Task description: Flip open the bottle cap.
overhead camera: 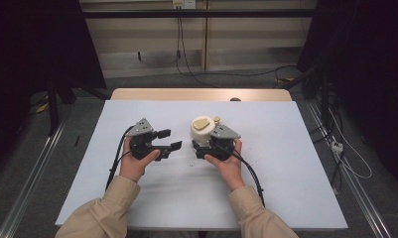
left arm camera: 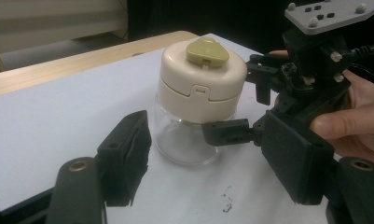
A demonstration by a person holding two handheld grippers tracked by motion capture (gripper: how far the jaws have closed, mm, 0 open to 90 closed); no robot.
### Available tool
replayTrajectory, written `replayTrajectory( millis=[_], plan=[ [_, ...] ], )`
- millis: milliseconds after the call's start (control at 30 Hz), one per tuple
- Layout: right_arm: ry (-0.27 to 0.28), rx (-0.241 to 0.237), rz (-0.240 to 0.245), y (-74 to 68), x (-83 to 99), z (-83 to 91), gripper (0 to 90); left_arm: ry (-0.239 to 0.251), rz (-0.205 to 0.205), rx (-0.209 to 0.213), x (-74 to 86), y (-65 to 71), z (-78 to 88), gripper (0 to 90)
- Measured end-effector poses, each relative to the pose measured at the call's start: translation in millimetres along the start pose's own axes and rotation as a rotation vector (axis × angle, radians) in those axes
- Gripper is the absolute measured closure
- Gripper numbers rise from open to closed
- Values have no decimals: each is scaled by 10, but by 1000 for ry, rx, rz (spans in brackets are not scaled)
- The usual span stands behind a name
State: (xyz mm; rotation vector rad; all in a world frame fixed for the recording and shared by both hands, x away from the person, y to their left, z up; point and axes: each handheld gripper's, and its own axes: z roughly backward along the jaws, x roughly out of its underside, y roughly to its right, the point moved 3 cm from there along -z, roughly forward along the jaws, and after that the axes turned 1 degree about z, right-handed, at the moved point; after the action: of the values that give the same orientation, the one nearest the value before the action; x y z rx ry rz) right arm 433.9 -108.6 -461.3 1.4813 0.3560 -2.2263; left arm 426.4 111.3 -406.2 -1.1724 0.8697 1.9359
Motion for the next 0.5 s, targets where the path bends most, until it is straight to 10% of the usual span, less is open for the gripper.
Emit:
replayTrajectory(
  millis=[500],
  plan=[
    [-1,1,3,-2,2,1,65,-18,-20,-4,-104,-6,-176,320]
  ],
)
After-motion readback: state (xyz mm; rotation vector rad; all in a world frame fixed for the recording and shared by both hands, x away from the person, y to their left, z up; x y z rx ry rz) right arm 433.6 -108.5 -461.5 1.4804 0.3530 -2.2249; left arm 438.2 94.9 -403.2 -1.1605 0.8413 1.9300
